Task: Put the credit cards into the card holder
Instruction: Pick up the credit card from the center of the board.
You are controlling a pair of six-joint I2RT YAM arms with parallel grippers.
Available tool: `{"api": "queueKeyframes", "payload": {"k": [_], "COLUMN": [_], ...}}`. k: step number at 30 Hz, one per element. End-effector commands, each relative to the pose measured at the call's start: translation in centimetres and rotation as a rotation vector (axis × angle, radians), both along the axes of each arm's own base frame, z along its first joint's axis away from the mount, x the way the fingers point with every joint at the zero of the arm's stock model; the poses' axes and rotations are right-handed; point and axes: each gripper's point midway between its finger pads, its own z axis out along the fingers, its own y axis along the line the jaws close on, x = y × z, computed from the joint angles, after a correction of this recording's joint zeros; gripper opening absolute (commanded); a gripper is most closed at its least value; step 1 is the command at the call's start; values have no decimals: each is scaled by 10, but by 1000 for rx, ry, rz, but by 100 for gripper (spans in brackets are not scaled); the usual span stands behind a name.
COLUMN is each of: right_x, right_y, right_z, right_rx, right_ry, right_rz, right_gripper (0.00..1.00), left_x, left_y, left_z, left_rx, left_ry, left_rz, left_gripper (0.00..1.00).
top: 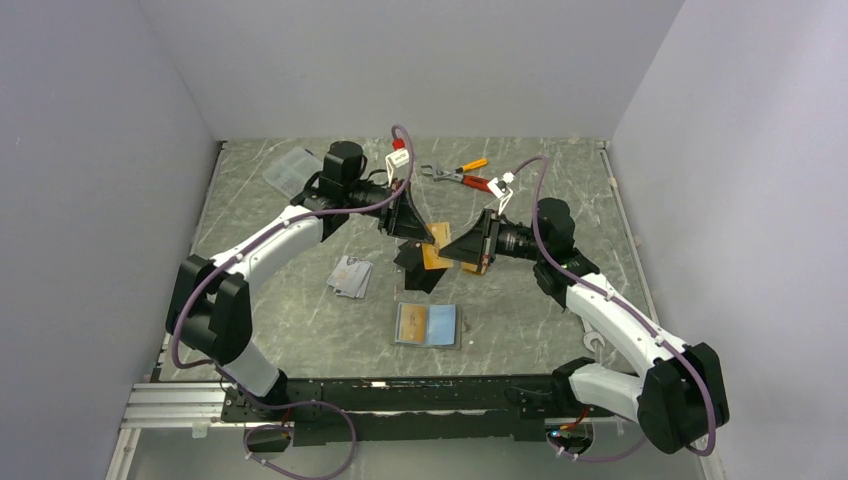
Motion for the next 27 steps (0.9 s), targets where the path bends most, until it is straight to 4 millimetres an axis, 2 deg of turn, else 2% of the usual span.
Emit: {"api": "queueKeyframes", "payload": {"k": [1,6,11,12,15,19,27], "right_x": [-1,-4,-7,-8,-8,-8,-14], "right_y": [10,20,21,21,19,18,19], "right_z": [30,35,32,31,26,9,-17], "right_rx": [61,83,94,94,79,34,-23], "right_ry": [-78,-77,-69,-66,-56,-20,32], "right_rz": [40,67,66,62,50,36,34], "right_gripper": [20,19,0,0,0,0,0], "left_x": [-8,-9,-9,-9,-9,-11,-12], "left_y": [4,6,8,8,9,13,18], "left_z": [29,32,32,33,36,45,57], "left_rx": [-66,-75,-79,-81,-83,-106,-126], "left_ry": [-90,-87,-81,-82,-84,-85,-88], "left_rz": [-25,-24,-21,-22,-22,-33,-39], "left_gripper": [0,0,0,1,15,28,29]}}
